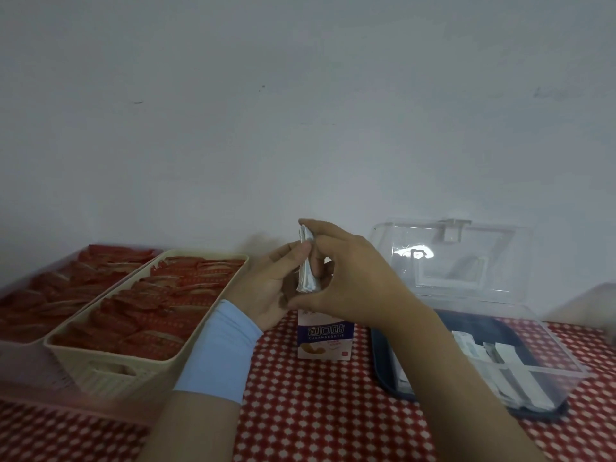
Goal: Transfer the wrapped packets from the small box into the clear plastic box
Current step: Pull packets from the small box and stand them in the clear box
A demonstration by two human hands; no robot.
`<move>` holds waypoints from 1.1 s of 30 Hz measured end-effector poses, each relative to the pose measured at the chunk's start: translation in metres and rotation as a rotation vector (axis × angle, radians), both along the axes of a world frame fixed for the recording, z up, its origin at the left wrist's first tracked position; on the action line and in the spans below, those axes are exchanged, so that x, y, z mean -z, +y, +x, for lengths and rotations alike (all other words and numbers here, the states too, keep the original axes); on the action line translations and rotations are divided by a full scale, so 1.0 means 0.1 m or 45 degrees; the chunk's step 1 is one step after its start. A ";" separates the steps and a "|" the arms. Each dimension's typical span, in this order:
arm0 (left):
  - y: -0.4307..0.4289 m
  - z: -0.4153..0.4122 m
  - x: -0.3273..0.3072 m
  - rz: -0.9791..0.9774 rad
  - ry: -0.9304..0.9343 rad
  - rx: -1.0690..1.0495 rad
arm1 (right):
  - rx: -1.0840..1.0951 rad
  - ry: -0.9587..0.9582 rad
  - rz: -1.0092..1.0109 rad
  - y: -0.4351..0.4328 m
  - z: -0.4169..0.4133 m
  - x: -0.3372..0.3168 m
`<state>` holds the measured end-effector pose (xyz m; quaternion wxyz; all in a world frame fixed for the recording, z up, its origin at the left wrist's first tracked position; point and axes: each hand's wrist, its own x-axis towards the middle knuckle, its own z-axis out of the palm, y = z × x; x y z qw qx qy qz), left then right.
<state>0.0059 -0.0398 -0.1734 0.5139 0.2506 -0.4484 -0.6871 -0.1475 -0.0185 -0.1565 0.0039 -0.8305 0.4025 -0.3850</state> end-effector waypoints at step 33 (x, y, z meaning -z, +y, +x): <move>0.58 -1.21 -0.16 -0.693 -0.998 -0.246 | 0.373 -0.181 0.644 0.78 -1.47 -0.48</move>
